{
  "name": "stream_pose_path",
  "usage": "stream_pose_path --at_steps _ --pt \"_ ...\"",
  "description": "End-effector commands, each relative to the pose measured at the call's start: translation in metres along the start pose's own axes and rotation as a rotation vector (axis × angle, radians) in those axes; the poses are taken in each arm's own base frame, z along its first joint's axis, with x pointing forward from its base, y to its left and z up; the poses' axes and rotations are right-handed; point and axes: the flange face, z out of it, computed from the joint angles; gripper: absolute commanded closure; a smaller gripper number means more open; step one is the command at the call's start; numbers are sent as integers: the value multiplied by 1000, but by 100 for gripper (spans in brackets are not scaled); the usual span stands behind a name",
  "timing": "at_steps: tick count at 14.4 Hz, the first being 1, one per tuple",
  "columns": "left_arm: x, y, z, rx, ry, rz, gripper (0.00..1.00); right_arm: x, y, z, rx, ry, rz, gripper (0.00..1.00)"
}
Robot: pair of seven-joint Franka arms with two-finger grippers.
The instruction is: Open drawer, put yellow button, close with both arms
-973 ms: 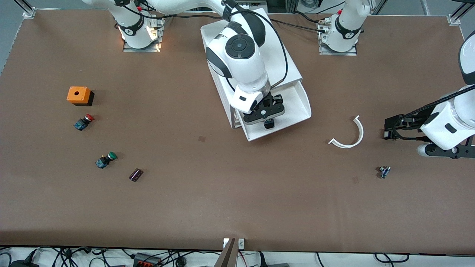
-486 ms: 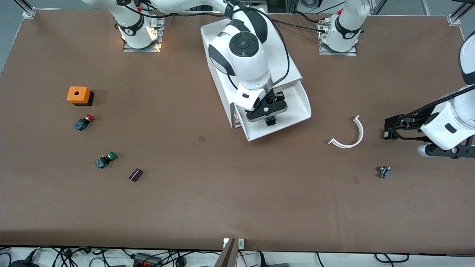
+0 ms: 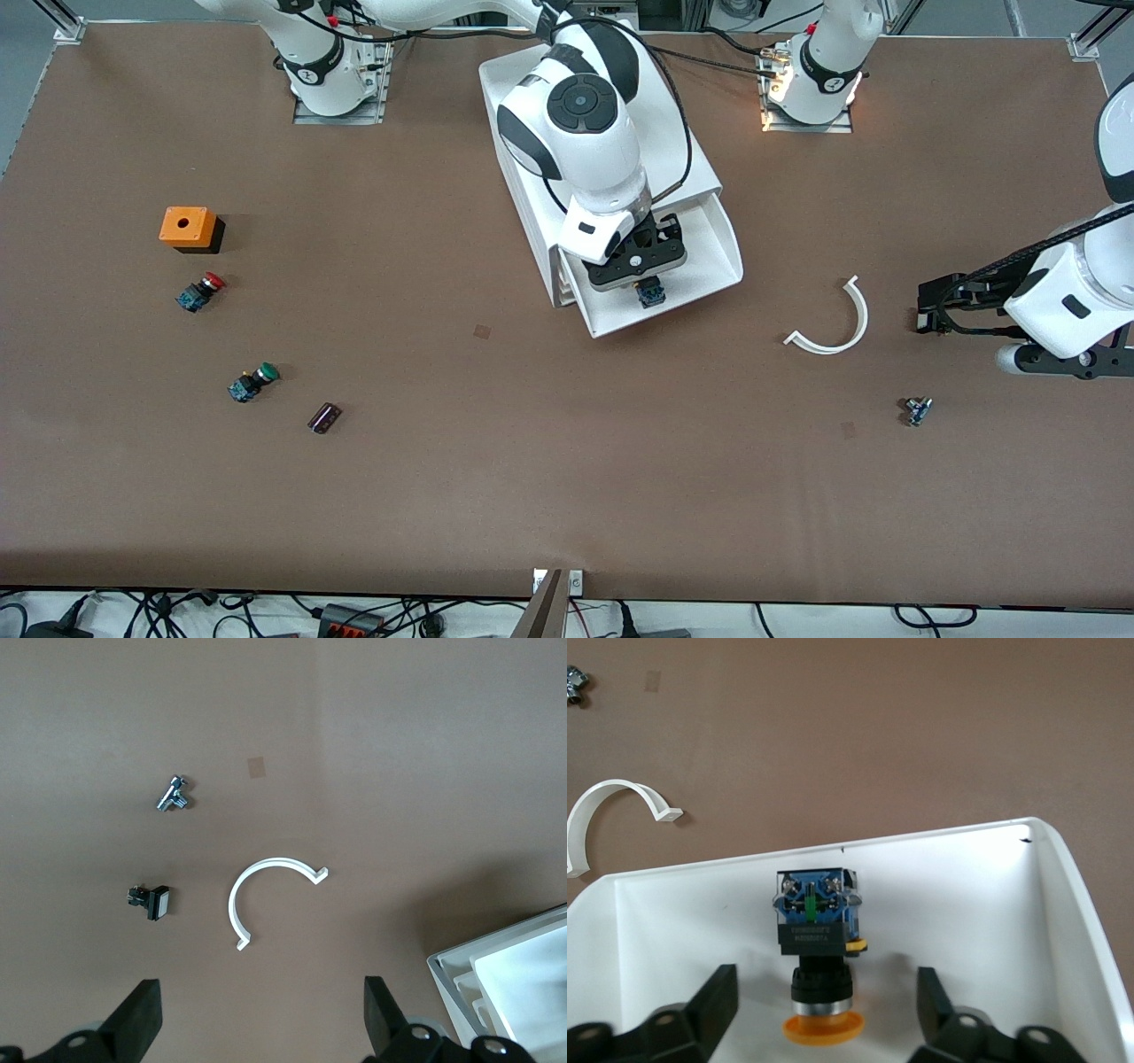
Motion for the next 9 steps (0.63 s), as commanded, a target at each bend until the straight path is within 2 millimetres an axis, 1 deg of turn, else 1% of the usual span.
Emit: stream_pose_path --at_steps 1,3,6,7,9 --pt "-7 0 -8 -17 -3 -7 0 1 -4 -10 -4 -9 15 0" --pt "-6 0 -9 -15 -1 -9 0 6 -4 -27 1 4 15 0" --pt "-6 3 -6 -20 -6 -6 0 19 7 -51 7 23 32 0" --pt "-6 4 -6 -22 -6 -4 0 26 18 -56 7 27 46 0" --pt "-6 5 -6 -28 -7 -4 0 41 41 -76 8 45 78 0"
